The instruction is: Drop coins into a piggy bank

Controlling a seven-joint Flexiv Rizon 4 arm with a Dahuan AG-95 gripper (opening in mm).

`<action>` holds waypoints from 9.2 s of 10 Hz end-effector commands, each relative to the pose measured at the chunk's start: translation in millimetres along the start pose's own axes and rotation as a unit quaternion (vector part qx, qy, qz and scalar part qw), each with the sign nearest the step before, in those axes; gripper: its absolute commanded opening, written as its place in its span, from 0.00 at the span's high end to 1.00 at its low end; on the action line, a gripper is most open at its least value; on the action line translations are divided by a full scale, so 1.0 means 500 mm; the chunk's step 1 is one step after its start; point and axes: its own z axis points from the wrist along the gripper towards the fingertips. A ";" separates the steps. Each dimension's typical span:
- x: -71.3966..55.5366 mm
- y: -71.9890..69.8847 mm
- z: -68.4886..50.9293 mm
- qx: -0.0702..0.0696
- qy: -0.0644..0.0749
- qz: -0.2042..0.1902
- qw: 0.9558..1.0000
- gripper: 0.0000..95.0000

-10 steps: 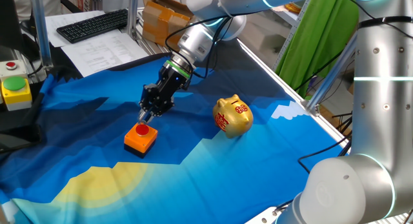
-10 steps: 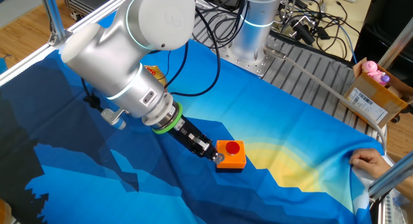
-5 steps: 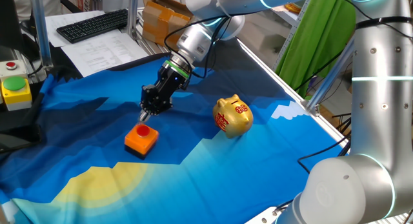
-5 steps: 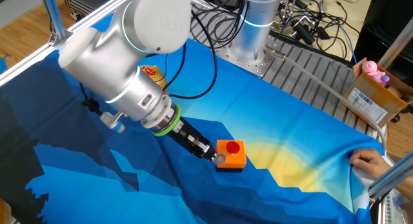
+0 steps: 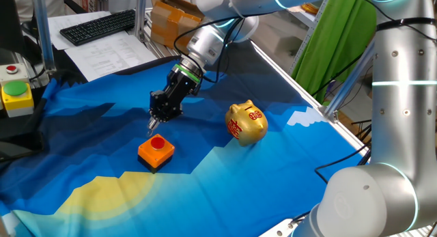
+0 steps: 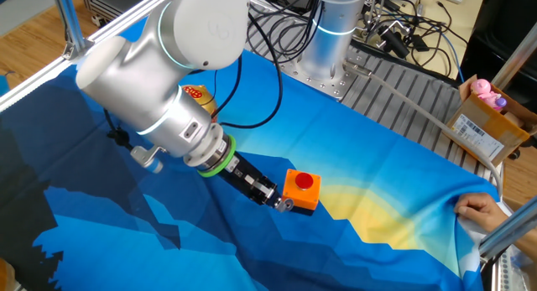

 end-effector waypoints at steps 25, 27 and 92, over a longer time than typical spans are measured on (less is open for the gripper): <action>0.116 -0.078 -0.259 0.233 -0.082 0.219 0.944 1.00; 0.127 -0.077 -0.262 0.230 -0.093 0.257 0.934 1.00; 0.182 -0.288 -0.384 0.240 -0.313 0.407 0.824 1.00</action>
